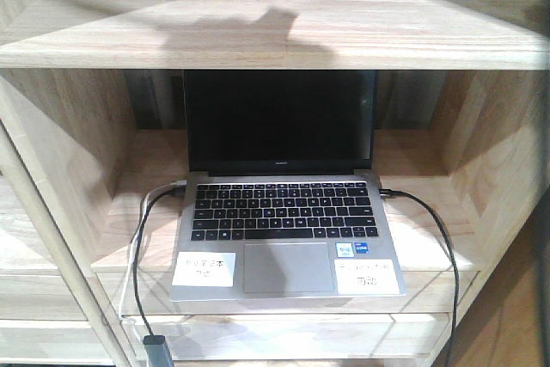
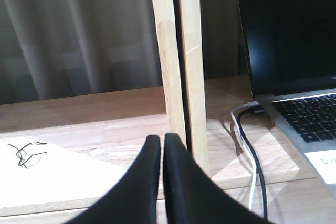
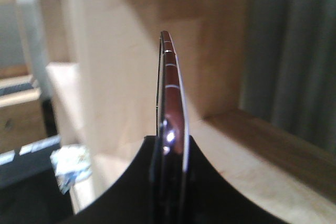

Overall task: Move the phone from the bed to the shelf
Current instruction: 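Raise the right gripper with the phone up to the upper shelf, then lower the phone onto the upper shelf and open the right gripper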

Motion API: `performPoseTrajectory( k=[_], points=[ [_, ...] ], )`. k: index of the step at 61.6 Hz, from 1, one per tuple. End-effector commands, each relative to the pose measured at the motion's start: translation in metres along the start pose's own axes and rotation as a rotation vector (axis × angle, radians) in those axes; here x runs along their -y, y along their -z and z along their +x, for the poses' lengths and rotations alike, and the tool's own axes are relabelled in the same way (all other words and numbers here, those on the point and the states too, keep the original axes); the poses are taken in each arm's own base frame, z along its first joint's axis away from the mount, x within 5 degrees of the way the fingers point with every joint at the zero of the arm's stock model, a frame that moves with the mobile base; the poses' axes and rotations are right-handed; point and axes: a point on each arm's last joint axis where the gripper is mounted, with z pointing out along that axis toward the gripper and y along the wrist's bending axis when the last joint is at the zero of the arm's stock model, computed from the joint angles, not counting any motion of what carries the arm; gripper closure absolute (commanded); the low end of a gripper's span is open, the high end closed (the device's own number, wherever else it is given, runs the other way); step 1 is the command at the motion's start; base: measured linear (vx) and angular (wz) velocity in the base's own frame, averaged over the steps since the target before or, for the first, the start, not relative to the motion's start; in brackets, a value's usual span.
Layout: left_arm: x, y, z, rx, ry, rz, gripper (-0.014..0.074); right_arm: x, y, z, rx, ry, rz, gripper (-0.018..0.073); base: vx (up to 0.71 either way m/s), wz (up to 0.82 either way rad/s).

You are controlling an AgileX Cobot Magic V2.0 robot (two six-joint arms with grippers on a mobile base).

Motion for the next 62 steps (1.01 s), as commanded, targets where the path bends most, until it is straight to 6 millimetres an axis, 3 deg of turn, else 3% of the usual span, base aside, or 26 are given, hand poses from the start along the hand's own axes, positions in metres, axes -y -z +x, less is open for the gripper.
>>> performPoseTrajectory(
  k=[1,18,28,41,62],
  points=[
    [-0.002,0.002,-0.014,0.098,0.015,-0.014,0.0595,0.0,-0.005,-0.015,0.121,-0.03,0.013,0.0562,0.0,0.0],
    [-0.002,0.002,-0.014,0.098,0.015,-0.014,0.0595,0.014,-0.058,-0.001,0.106,-0.028,-0.025,0.0562,0.0,0.0],
    [-0.002,0.002,-0.014,0.098,0.015,-0.014,0.0595,0.029,-0.078,0.011,0.08,-0.072,-0.022,0.0559,0.0,0.0],
    [-0.002,0.002,-0.014,0.098,0.015,-0.014,0.0595,0.043,-0.095,0.036,0.01,-0.071,-0.002,0.0541,0.0,0.0],
    [-0.002,0.002,-0.014,0.098,0.015,-0.014,0.0595,0.054,-0.109,0.057,-0.036,-0.092,0.008,0.0498,0.0,0.0]
  ],
)
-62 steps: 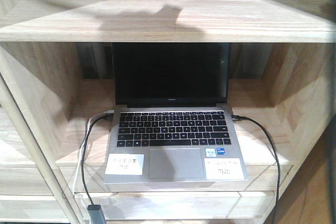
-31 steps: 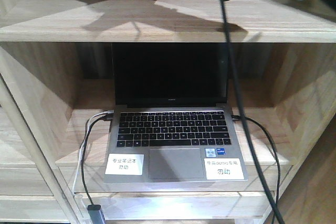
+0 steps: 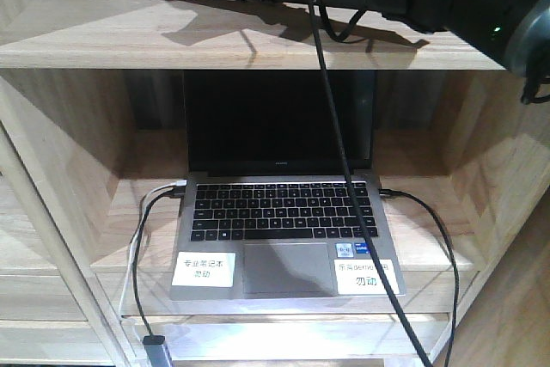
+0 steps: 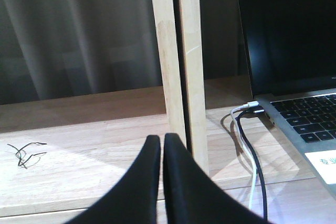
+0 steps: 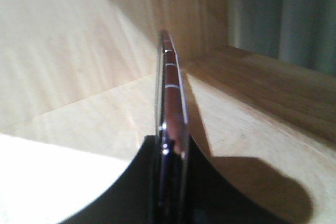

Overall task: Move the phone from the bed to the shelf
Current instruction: 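Lower the phone onto the upper shelf and open the right gripper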

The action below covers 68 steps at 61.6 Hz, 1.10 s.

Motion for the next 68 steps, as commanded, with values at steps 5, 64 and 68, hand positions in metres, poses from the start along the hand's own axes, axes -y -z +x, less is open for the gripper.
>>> performPoseTrajectory(
  k=[5,64,68],
  points=[
    [-0.002,0.002,-0.014,0.098,0.015,-0.014,0.0595,-0.009,0.014,-0.028,0.092,0.015,0.018,0.0458,0.0,0.0],
    [-0.002,0.002,-0.014,0.098,0.015,-0.014,0.0595,-0.018,0.038,-0.052,0.13,0.095,0.109,0.0097,0.0,0.0],
    [-0.002,0.002,-0.014,0.098,0.015,-0.014,0.0595,-0.024,0.045,-0.057,0.129,0.092,0.107,0.0153,0.0,0.0]
  ],
)
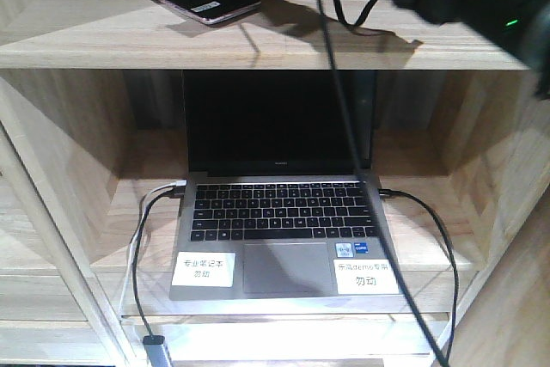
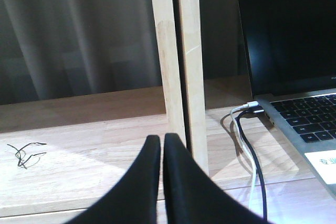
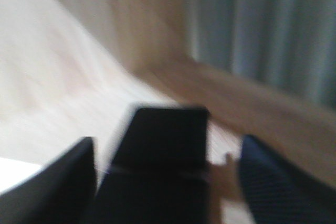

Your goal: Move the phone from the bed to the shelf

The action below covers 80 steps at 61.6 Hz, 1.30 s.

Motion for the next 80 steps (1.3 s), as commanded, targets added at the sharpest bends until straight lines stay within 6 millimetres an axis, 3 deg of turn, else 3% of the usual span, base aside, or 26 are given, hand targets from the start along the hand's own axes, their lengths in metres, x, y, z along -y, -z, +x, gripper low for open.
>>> performPoseTrajectory(
  k=[1,14,23,38,62,69,80],
  points=[
    [-0.002,0.002,-0.014,0.098,0.015,-0.014,0.0595,-0.017,0.034,-0.043,0.1,0.018,0.0,0.0173,0.0,0.0],
    [-0.002,0.002,-0.014,0.098,0.015,-0.014,0.0595,-0.031,0.071,-0.047,0.106,0.021,0.069,0.035,0.0,0.0],
    [-0.002,0.002,-0.014,0.098,0.015,-0.014,0.0595,-0.039,0.102,-0.035,0.115,0.012,0.154,0.0433,0.0,0.0],
    [-0.002,0.002,-0.014,0.098,0.015,-0.014,0.0595,-0.065,0.16,0.005,0.075,0.022,0.202,0.0573,0.0,0.0],
    [-0.002,0.002,-0.014,0.098,0.015,-0.014,0.0595,-0.115,0.256,0.074,0.105,0.032,0.203,0.0569,0.0,0.0],
    [-0.002,0.002,-0.014,0.098,0.015,-0.014,0.0595,-0.125,0.275,0.092,0.127,0.041,0.202,0.0569,0.0,0.0],
    [-0.002,0.002,-0.014,0.098,0.015,-0.014,0.0595,-0.135,0.295,0.102,0.176,0.061,0.196,0.0569,0.0,0.0]
  ],
)
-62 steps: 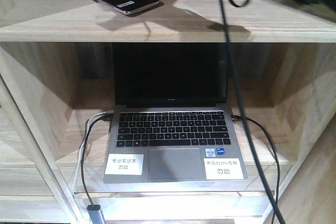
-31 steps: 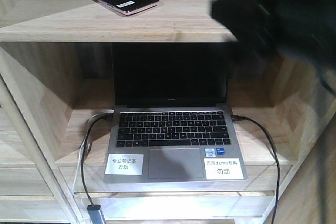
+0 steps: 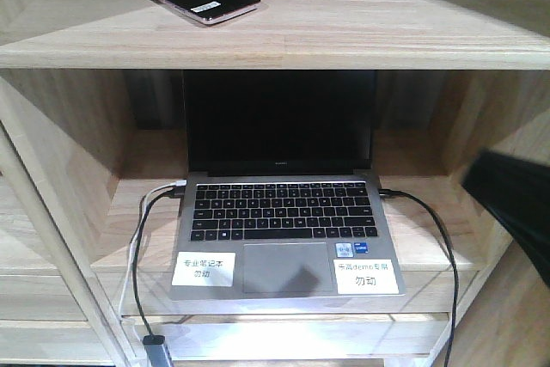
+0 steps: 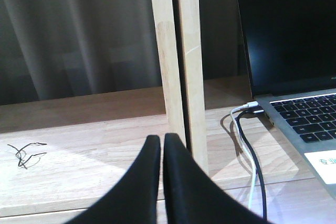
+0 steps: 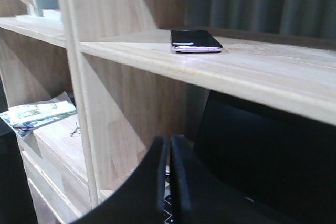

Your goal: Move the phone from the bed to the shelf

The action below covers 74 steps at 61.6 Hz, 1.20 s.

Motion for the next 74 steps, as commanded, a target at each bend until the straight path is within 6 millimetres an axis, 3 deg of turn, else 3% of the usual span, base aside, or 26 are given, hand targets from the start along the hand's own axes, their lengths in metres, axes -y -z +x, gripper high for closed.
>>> performPoseTrajectory(
  k=[1,10,50,74],
  points=[
    [-0.002,0.002,-0.014,0.098,0.015,-0.014,0.0595,-0.001,0.01,-0.009,0.074,0.008,0.03,0.0569,0.0,0.0],
    [-0.002,0.002,-0.014,0.098,0.015,-0.014,0.0595,-0.004,0.018,-0.011,0.104,0.018,0.026,0.0569,0.0,0.0],
    [-0.002,0.002,-0.014,0.098,0.015,-0.014,0.0595,-0.002,0.018,-0.01,0.093,0.025,0.042,0.0569,0.0,0.0],
    [-0.002,0.002,-0.014,0.098,0.015,-0.014,0.0595,0.014,0.02,0.003,-0.035,-0.12,0.226,0.0569,0.0,0.0]
  ],
)
